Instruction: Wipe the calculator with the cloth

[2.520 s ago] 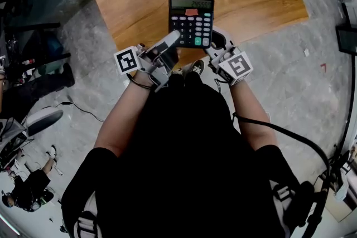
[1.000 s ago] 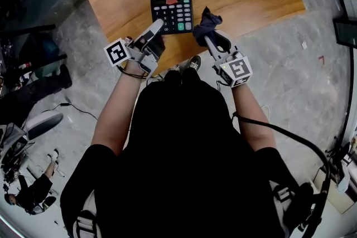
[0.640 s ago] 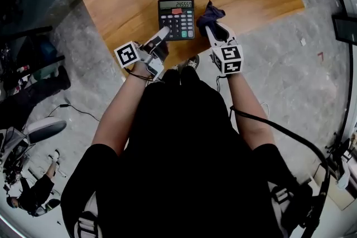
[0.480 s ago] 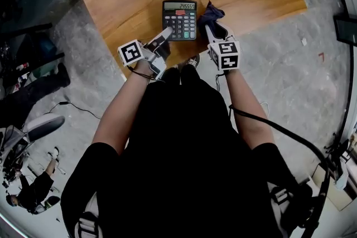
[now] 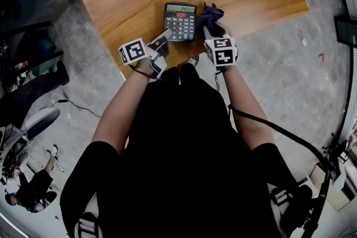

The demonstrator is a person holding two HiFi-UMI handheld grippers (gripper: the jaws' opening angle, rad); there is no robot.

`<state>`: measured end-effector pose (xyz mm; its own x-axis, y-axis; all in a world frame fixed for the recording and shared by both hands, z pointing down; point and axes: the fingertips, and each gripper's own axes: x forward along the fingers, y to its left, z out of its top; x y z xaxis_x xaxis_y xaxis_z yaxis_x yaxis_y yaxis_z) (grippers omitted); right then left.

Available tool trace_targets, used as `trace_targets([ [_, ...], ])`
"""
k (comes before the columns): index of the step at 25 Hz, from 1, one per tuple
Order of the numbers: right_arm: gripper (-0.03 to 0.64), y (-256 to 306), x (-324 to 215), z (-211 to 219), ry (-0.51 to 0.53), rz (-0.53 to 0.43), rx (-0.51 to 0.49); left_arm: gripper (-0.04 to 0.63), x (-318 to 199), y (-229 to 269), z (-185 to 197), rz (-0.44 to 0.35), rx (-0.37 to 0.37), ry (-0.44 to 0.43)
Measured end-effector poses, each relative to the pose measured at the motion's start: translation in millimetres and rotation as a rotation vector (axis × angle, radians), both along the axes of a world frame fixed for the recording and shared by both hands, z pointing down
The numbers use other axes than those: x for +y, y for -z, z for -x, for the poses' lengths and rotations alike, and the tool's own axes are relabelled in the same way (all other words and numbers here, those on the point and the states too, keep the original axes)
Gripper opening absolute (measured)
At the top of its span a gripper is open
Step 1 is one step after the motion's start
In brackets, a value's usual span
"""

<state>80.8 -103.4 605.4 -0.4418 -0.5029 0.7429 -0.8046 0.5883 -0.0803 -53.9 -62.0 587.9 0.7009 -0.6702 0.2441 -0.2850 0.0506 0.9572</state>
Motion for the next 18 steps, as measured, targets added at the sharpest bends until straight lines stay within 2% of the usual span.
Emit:
trace_targets([
  [4,0.087,0,0,2,0.005,0.01,0.029,0.075,-1,-3,1,0.0,-0.071,-0.015],
  [11,0.101,4,2,-2,0.006,-0.007,0.058,0.106,-4,-10,5,-0.026,-0.361,-0.107],
  [18,0.133,10,3,-5,0.006,0.003,0.063,0.141,-1,-19,10,-0.003,-0.577,-0.166],
])
